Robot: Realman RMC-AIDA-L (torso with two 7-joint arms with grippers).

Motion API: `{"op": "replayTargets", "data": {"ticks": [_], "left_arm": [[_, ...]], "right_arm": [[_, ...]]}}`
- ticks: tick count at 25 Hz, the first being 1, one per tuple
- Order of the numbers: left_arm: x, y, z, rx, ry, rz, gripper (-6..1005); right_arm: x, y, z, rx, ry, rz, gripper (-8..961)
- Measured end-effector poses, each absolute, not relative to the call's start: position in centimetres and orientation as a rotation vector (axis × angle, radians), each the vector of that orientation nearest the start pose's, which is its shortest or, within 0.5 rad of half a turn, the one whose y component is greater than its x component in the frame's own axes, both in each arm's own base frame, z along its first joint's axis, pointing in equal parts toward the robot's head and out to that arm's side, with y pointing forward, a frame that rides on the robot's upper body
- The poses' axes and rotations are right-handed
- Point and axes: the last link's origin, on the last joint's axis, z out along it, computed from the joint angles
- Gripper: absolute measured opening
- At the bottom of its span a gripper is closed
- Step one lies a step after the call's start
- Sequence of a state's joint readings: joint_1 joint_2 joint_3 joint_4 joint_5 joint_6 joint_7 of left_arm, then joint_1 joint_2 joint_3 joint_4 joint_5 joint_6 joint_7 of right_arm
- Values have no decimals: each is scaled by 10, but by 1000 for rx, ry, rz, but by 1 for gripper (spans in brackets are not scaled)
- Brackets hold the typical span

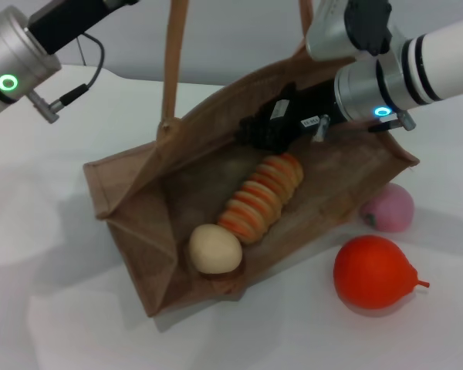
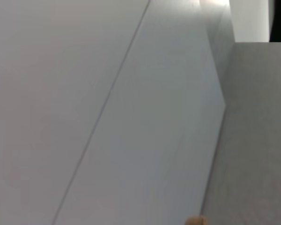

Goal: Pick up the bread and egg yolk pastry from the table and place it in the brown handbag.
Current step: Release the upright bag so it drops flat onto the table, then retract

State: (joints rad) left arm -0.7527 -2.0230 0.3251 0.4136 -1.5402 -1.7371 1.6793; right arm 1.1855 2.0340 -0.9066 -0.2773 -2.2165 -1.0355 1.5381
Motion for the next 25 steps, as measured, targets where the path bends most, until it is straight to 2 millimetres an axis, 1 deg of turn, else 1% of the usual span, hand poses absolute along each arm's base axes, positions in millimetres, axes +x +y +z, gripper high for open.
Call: {"op": "replayTargets", "data": {"ticks": [5,7,8,9,11,17,22,25], "left_arm": [[-191,382,80,-2174,-568,-1664,114],[-196,382,83,-2140,-573,-1660,118],[-198,382,83,-2128,-575,-1656,121],[-200,382,84,-2119,-578,-1651,123],[-204,383,84,-2098,-596,-1631,127],[-210,389,79,-2097,-642,-1562,141],[-215,392,69,-2139,-675,-1464,153],[-216,393,62,-2169,-674,-1404,269]], "right_arm": [[112,443,-63,-2909,244,176,228],[113,439,-56,-2924,236,237,283],[117,435,-47,-2933,238,310,311],[117,435,-47,-2933,238,310,339],[122,430,-38,-2940,242,366,394],[140,417,-12,-2907,267,525,453],[152,409,5,-2836,232,688,502],[158,407,15,-2770,208,790,539]]}}
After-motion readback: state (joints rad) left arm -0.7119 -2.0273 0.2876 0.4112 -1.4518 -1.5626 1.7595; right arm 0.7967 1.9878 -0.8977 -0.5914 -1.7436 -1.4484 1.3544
